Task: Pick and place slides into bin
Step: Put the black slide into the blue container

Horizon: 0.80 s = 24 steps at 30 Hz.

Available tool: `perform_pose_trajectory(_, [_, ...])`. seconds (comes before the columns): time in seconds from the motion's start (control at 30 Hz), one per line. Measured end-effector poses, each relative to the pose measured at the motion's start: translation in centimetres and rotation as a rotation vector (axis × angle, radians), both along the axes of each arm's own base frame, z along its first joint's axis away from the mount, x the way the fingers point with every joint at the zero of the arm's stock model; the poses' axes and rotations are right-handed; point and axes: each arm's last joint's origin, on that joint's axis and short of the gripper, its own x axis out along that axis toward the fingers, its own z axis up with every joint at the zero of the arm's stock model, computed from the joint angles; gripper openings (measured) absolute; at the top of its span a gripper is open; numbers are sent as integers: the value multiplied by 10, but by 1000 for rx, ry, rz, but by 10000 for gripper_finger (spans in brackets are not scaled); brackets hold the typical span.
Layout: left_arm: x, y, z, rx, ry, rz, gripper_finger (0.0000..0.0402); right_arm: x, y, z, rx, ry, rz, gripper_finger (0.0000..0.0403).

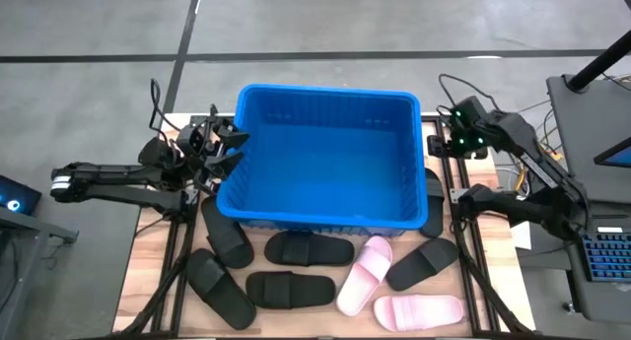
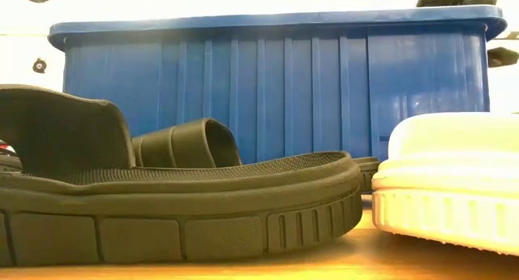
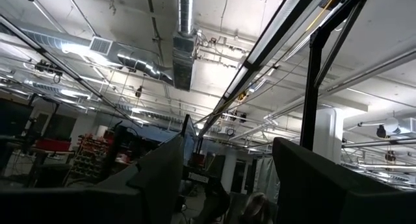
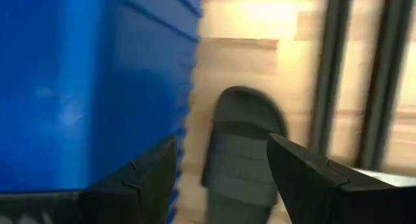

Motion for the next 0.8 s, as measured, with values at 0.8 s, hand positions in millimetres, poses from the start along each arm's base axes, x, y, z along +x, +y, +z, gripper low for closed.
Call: perform_pose_trajectory(0.8, [-3,2,2,-45,-19,62,223,14,-70,-46,489,246,208,226])
